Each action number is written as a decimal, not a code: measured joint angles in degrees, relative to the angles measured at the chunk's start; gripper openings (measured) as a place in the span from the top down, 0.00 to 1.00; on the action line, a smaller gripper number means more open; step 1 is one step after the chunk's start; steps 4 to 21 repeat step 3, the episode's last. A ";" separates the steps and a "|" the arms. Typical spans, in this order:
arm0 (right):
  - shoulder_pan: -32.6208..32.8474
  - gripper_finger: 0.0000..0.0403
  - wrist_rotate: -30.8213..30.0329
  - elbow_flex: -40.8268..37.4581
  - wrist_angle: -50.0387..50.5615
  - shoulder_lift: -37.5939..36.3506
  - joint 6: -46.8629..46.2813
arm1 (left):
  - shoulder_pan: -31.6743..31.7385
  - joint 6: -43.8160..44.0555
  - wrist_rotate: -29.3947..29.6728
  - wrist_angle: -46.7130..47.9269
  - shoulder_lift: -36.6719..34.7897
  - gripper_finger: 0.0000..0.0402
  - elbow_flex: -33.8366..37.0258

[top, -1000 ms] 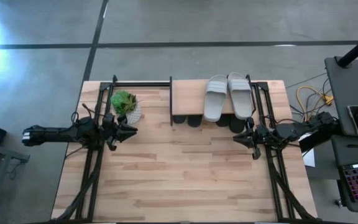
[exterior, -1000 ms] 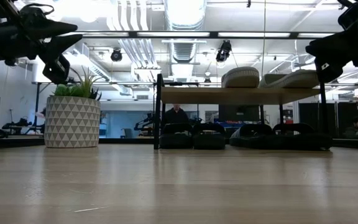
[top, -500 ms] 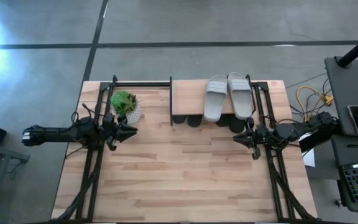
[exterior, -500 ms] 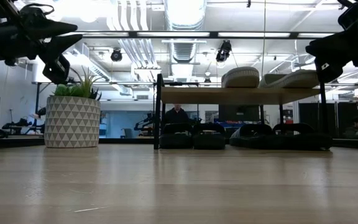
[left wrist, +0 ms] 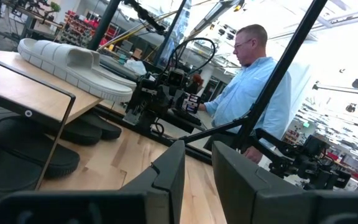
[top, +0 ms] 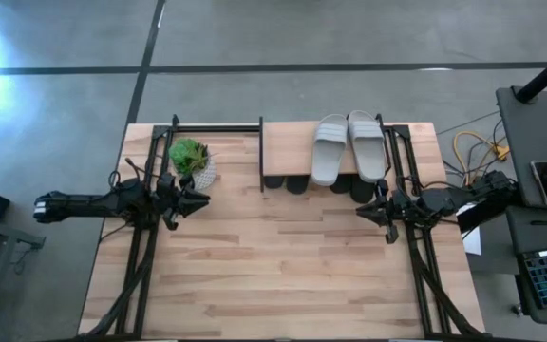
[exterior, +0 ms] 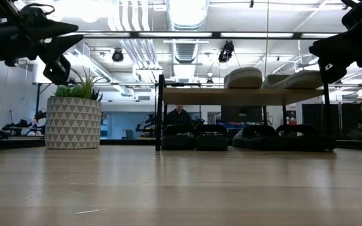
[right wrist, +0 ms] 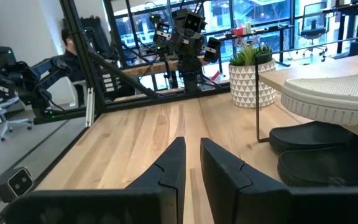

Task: Pick and place slides into the shelf
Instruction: Return to Home Position

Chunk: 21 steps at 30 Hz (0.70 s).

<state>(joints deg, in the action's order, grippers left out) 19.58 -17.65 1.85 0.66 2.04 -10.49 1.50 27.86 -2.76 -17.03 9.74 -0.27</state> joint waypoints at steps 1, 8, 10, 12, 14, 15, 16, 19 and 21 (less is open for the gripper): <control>0.01 0.89 0.00 0.00 -0.01 0.00 0.01 | 0.00 0.02 0.02 0.01 0.00 0.83 0.00; 0.00 0.89 0.00 0.00 -0.01 0.00 0.01 | -0.01 0.02 0.01 0.00 0.00 0.83 0.00; 0.00 0.89 0.00 0.00 -0.01 0.00 0.01 | -0.01 0.02 0.01 0.00 0.00 0.83 0.00; 0.00 0.89 0.00 0.00 -0.01 0.00 0.01 | -0.01 0.02 0.01 0.00 0.00 0.83 0.00; 0.00 0.89 0.00 0.00 -0.01 0.00 0.01 | -0.01 0.02 0.01 0.00 0.00 0.83 0.00; 0.00 0.89 0.00 0.00 -0.01 0.00 0.01 | -0.01 0.02 0.01 0.00 0.00 0.83 0.00; 0.00 0.89 0.00 0.00 -0.01 0.00 0.01 | -0.01 0.02 0.01 0.00 0.00 0.83 0.00; 0.00 0.89 0.00 0.00 -0.01 0.00 0.01 | -0.01 0.02 0.01 0.00 0.00 0.83 0.00; 0.00 0.89 0.00 0.00 -0.01 0.00 0.01 | -0.01 0.02 0.01 0.00 0.00 0.83 0.00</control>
